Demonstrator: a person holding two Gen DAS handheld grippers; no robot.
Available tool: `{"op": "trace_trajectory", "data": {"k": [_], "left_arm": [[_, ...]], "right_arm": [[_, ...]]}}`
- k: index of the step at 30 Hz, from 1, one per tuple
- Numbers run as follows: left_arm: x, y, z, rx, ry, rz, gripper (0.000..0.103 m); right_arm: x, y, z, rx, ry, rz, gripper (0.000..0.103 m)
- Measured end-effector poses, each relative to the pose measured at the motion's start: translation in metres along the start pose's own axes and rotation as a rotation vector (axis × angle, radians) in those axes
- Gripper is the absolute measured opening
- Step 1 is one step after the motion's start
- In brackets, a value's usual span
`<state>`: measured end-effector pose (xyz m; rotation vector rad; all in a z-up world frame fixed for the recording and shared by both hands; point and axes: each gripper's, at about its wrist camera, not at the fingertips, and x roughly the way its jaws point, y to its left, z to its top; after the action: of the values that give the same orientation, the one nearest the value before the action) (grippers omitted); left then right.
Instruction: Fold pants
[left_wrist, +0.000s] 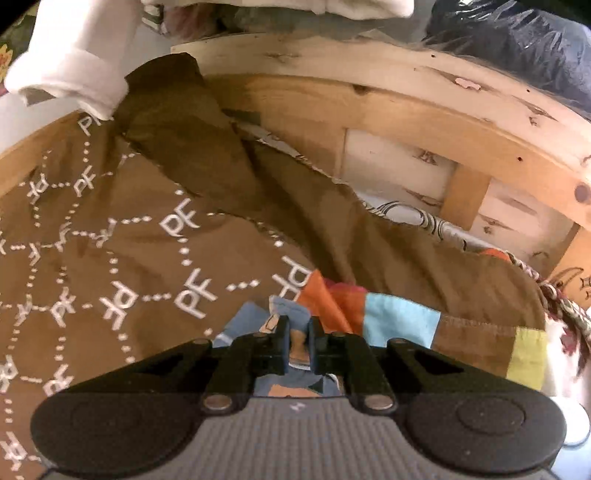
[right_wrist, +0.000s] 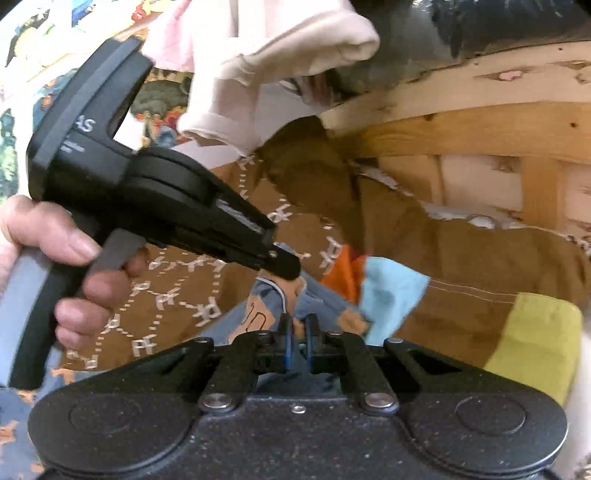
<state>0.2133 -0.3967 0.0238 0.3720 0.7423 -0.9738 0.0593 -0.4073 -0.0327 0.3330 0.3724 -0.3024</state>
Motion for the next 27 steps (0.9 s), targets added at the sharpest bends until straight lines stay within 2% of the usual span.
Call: {"op": "trace_trajectory", "data": {"k": [2,4,6,8,11,16,17,19,20,22,24,27], "left_arm": [[0.012,0.0,-0.003,-0.036,-0.008,-0.022,0.012],[0.017,0.002,-0.008,-0.074,-0.02,-0.031,0.022],[0.01,0.012,-0.011,-0.129,-0.053,-0.03,0.064],[-0.008,0.022,-0.016,-0.172,-0.111,0.011,0.079],[-0.034,0.039,-0.026,-0.211,-0.152,0.081,0.08],[-0.079,0.054,-0.082,-0.269,-0.18,0.211,0.084],[-0.084,0.055,-0.095,-0.259,-0.164,0.249,0.084],[-0.088,0.058,-0.121,-0.244,-0.119,0.313,0.084],[-0.091,0.06,-0.131,-0.241,-0.096,0.321,0.084],[-0.1,0.064,-0.15,-0.237,-0.082,0.335,0.084],[-0.111,0.068,-0.162,-0.223,-0.089,0.363,0.084],[-0.131,0.081,-0.176,-0.226,-0.106,0.386,0.084]], "right_arm": [[0.005,-0.003,-0.003,-0.004,0.017,-0.029,0.007],[0.01,-0.005,-0.005,-0.006,0.043,-0.051,0.007],[0.012,-0.006,-0.007,-0.02,0.065,-0.067,0.01],[0.01,-0.005,-0.006,-0.04,0.05,-0.079,0.014],[0.005,-0.004,-0.003,-0.073,0.004,-0.111,0.032],[0.005,0.011,-0.001,-0.257,-0.057,-0.152,0.036],[0.011,0.015,-0.002,-0.314,-0.045,-0.162,0.041],[0.023,0.019,-0.004,-0.393,-0.01,-0.176,0.042],[0.027,0.019,-0.003,-0.407,-0.002,-0.169,0.042],[0.025,0.016,0.004,-0.402,-0.022,-0.122,0.042],[0.027,0.013,0.018,-0.399,-0.027,-0.03,0.048],[0.051,0.007,0.045,-0.384,0.059,0.105,0.043]]}}
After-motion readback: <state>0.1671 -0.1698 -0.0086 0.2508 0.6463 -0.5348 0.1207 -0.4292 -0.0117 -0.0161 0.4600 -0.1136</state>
